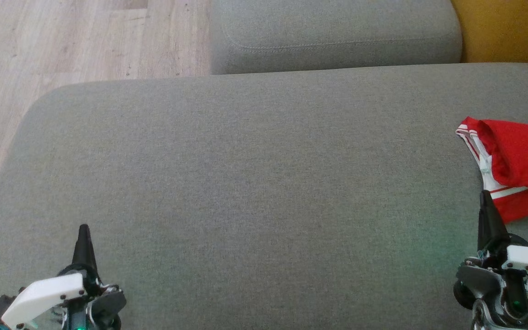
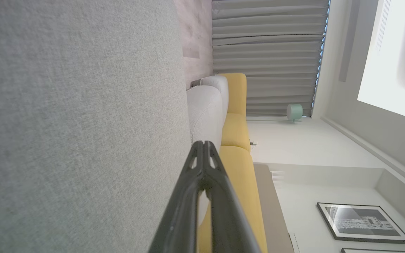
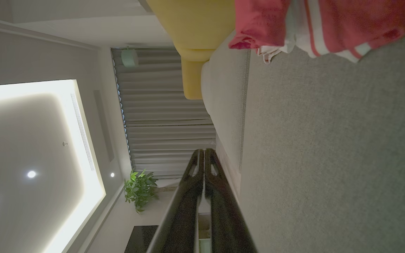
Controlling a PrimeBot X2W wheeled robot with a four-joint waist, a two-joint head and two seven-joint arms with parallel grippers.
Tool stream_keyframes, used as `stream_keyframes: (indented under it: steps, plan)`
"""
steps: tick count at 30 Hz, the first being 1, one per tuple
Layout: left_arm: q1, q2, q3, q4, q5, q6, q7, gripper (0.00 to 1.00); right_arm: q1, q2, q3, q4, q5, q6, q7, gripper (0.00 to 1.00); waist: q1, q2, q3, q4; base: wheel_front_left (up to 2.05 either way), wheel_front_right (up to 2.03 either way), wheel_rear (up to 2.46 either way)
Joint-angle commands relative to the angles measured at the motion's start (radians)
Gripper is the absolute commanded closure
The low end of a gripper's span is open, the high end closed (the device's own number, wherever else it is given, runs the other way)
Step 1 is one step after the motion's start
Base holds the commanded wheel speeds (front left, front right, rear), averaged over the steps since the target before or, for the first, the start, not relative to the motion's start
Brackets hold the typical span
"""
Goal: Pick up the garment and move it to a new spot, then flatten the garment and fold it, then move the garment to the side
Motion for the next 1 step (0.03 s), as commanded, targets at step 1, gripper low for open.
stream_keyframes:
  steps: [1]
  plan:
    - [-0.052,0.004,0.040,-0.037,-0.012,-0.007,0.008,1.00,-0.048,-0.018,0.019,-0.029,0.017,-0.001,0.006,1.00,0.0000,0.0000,0.000,0.000,0.00,0.00,0.00]
